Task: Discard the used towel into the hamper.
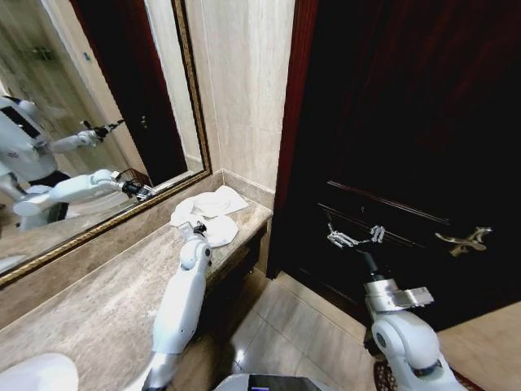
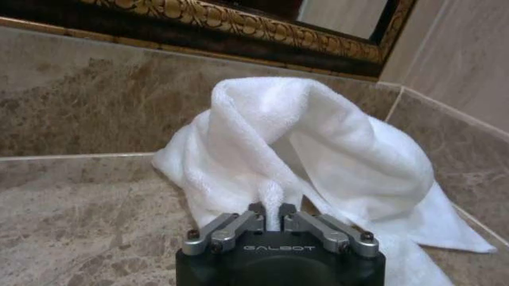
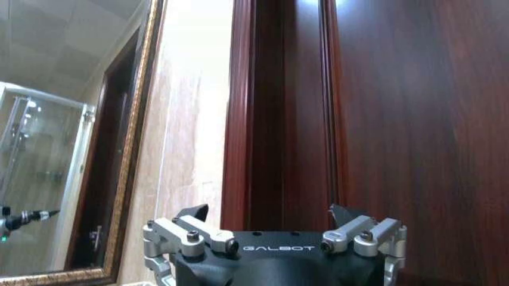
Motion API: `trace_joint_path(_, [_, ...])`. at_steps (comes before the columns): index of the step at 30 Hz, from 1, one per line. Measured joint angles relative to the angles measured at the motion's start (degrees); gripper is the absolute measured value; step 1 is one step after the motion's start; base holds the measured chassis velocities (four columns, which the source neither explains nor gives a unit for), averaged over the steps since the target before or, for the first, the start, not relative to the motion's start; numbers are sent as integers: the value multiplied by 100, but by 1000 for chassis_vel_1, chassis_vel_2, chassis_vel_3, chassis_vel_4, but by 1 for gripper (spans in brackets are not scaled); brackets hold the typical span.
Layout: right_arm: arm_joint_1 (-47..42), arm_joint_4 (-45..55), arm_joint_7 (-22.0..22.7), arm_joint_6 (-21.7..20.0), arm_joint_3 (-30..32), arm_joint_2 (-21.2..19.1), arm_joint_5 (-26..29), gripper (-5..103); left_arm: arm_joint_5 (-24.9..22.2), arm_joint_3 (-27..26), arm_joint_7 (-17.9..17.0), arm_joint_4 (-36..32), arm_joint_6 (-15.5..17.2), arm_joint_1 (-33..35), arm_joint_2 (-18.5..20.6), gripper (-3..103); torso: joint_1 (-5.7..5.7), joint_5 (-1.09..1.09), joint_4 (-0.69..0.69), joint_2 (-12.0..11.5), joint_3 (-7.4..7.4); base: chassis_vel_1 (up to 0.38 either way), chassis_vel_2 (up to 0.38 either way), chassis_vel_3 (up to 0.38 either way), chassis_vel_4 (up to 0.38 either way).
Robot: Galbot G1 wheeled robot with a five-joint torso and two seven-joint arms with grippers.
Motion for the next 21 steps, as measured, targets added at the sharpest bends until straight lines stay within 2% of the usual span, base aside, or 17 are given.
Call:
trace_joint_path(3, [160, 15, 166, -194, 53, -213, 86, 100, -66, 28, 11, -44, 19, 23, -4, 2, 0, 0, 0, 0, 0, 0, 0, 0, 0])
trace_joint_path(9, [252, 8, 205, -236, 102, -322, 237, 100, -67, 143, 167, -222, -137, 266, 3, 2, 0, 1, 1, 0, 0, 0, 0, 0, 0])
trace_joint_path(10, [248, 5, 209, -223, 103, -398, 269, 100, -11, 171, 334, -271, -438, 376, -13, 2, 0, 1, 0, 0, 0, 0, 0, 0, 0])
trace_joint_path(11, [247, 2, 209, -214, 104, -418, 273, 100, 28, 178, 372, -273, -517, 397, -15, 2, 0, 0, 0, 0, 0, 0, 0, 0, 0])
trace_joint_path(13, [314, -38, 203, -162, 162, -577, 368, 100, 517, 182, 742, -488, -971, 633, -21, 2, 0, -1, 0, 0, 0, 0, 0, 0, 0])
trace_joint_path(14, [314, -38, 203, -162, 162, -577, 368, 100, 517, 182, 742, -488, -971, 633, -21, 2, 0, -1, 0, 0, 0, 0, 0, 0, 0])
trace_joint_path(16, [386, -40, 233, -188, 146, -516, 370, 100, 561, 151, 959, -921, -1228, 881, 38, 2, 1, 0, -1, 0, 0, 0, 0, 0, 0])
trace_joint_path(20, [363, -91, 264, -121, 91, -427, 291, 100, 690, 124, 1155, -1229, -1448, 1169, 90, 2, 0, 0, 1, 0, 0, 0, 0, 0, 0])
trace_joint_path(21, [336, -116, 290, -88, 53, -357, 239, 100, 754, 94, 1391, -1550, -1688, 1484, 137, 2, 1, 0, 1, 0, 0, 0, 0, 0, 0])
